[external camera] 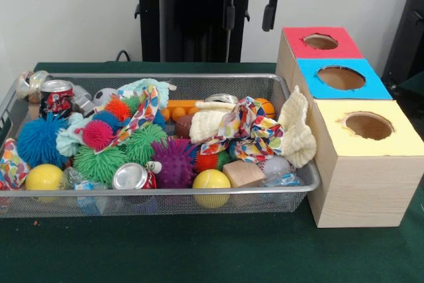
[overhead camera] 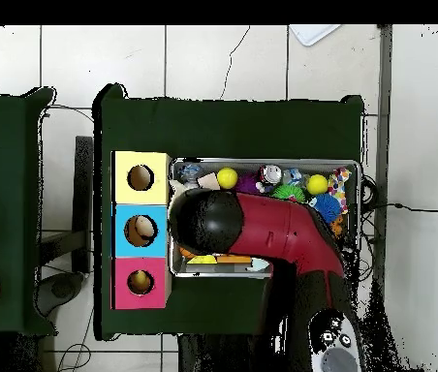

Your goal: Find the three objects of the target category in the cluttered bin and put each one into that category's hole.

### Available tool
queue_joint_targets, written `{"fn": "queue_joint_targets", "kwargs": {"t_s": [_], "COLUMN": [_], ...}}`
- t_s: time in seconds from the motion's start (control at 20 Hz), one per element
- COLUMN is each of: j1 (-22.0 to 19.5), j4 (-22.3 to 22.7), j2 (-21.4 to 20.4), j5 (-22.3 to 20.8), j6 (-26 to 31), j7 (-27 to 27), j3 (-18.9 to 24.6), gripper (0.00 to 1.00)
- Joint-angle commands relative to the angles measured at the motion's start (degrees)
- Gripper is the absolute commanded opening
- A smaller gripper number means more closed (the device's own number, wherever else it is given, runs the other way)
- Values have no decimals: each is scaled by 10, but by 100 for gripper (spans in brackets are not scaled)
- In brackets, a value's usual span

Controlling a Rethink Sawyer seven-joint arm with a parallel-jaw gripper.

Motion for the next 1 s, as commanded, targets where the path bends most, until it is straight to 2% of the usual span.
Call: {"fn": "queue_joint_targets", "kwargs": {"t_s": [0.05, 0.3, 0.4, 0.55, 0.8, 1.0], "j1": [-41, -108, -136, -166, -207, -244], "j4": [55, 45, 34, -4, -24, -33], "j2": [-9, 2, 18, 52, 74, 122], "j5": [-20, -48, -57, -71, -92, -114], "j6": [-16, -16, -22, -14, -14, -42], "j7": [34, -49, -73, -93, -113, -126], "j3": [-12, 10, 28, 51, 78, 106], "gripper": [100, 100, 100, 100, 100, 100]}}
